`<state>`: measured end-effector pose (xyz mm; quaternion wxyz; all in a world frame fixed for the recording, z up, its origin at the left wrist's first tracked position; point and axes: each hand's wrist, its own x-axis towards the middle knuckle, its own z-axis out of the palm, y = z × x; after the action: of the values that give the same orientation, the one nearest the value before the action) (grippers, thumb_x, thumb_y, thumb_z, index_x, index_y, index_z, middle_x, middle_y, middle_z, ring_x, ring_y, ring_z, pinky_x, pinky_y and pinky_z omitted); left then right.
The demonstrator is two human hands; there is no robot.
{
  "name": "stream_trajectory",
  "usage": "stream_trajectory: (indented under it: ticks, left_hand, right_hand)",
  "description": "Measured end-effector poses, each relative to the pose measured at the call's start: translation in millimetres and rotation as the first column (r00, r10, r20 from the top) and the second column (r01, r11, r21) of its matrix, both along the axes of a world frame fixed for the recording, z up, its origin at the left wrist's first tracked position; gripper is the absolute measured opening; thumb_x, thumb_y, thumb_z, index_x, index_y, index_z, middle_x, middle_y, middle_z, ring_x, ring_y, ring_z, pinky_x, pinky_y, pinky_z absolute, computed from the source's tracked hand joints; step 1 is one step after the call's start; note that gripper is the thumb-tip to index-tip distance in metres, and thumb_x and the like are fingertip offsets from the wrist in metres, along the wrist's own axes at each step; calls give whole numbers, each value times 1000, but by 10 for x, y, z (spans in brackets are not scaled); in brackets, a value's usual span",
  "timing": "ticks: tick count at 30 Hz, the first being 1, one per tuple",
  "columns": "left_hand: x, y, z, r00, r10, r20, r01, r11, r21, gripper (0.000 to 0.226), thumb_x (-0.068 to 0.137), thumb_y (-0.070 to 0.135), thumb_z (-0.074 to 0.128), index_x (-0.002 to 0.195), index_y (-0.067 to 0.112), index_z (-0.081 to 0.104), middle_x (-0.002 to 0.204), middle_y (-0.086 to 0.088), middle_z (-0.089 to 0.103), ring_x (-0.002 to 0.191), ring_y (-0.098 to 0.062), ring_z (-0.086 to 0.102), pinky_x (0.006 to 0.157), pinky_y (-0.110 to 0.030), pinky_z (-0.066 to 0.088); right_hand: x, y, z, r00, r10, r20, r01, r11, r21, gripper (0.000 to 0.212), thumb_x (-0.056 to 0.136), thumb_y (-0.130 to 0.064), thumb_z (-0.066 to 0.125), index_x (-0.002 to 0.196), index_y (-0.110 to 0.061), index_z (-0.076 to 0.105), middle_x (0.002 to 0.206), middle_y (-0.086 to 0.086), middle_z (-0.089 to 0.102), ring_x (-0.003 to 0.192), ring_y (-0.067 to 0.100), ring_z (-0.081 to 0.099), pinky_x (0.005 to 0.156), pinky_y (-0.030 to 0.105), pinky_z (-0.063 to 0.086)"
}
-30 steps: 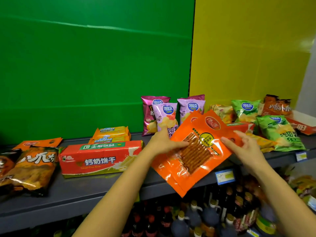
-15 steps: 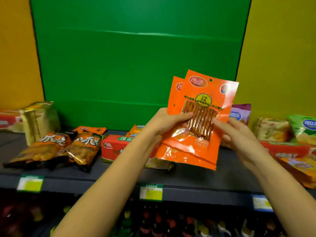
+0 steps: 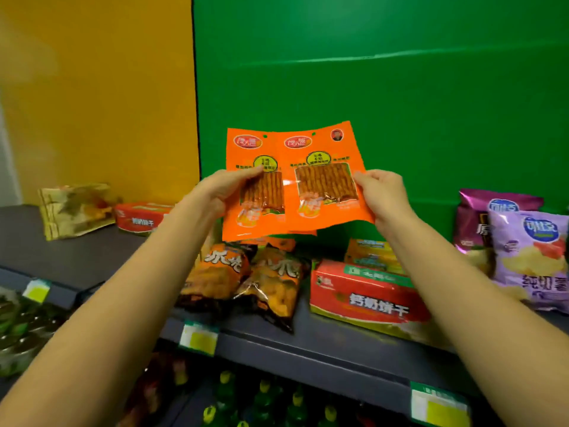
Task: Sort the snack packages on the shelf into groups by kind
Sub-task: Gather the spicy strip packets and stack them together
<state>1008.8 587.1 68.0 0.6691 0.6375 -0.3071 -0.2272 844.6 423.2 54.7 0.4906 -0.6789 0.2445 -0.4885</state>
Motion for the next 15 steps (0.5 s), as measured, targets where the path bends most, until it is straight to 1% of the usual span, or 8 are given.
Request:
stream_trajectory:
  ticks: [2, 3, 5, 6, 9, 10, 13, 15]
  left_hand:
    - [390, -13, 26, 999, 34, 13, -34, 997, 67, 13, 87, 23, 62, 78, 15, 60, 47, 4, 68, 41, -8, 64, 48, -18, 54]
    - [543, -48, 25, 999, 29, 24, -31, 994, 105, 11, 87, 22, 62, 79, 14, 60, 50, 3, 69, 43, -10, 65, 50, -18, 54]
    - [788, -178, 6, 999, 0, 47, -8, 985, 170, 7, 86, 19, 63, 86, 13, 61, 64, -2, 70, 55, -15, 66, 57, -25, 55]
    - [875, -260, -11, 998, -11, 61, 0, 983, 184, 7, 86, 18, 64, 89, 13, 61, 67, -3, 70, 58, -17, 66, 56, -27, 56]
    - [1049, -516, -100, 993, -43, 111, 20, 979, 202, 5, 86, 13, 64, 86, 13, 59, 77, -5, 66, 63, -17, 62, 45, -24, 54]
    - [1098, -597, -154, 990, -54, 130, 25, 976, 217, 5, 86, 13, 64, 86, 12, 59, 83, -7, 65, 66, -16, 60, 47, -26, 53]
    - [1228, -756, -329, 984, -90, 156, 46, 962, 267, 7, 86, 12, 64, 91, 9, 60, 103, -14, 65, 69, -16, 58, 72, -33, 48]
    - [1290, -806, -436, 983, -106, 146, 60, 955, 289, 6, 86, 10, 63, 83, 11, 57, 113, -17, 65, 73, -18, 59, 80, -37, 46]
  right_hand:
    - [242, -54, 114, 998, -50, 27, 49, 999, 17, 30, 83, -23, 57, 55, -16, 55, 68, 7, 59, 69, 23, 54, 66, 37, 43]
    - [351, -71, 155, 997, -74, 38, 73, 997, 23, 30, 84, -23, 56, 55, -16, 55, 70, 9, 60, 70, 24, 54, 65, 38, 44]
    - [558, -114, 202, 991, -125, 40, 124, 992, 29, 30, 84, -24, 55, 56, -15, 55, 76, 13, 62, 72, 25, 56, 66, 40, 46]
    - [648, -132, 213, 988, -150, 33, 149, 988, 32, 29, 84, -24, 55, 56, -16, 55, 79, 14, 63, 73, 26, 57, 68, 42, 49]
    - [834, -161, 207, 977, -211, 14, 210, 977, 40, 28, 85, -24, 54, 59, -15, 57, 82, 15, 66, 75, 27, 60, 77, 47, 53]
    - [879, -172, 194, 974, -228, 8, 228, 973, 39, 28, 85, -25, 54, 59, -16, 57, 83, 14, 67, 75, 27, 61, 76, 46, 53]
    - [979, -188, 138, 967, -256, -16, 256, 966, 36, 31, 89, -26, 52, 59, -17, 56, 81, 13, 65, 72, 25, 59, 69, 41, 51]
    - [1032, -205, 101, 967, -253, -20, 254, 966, 50, 31, 91, -26, 51, 61, -17, 56, 84, 14, 65, 74, 26, 59, 71, 42, 51]
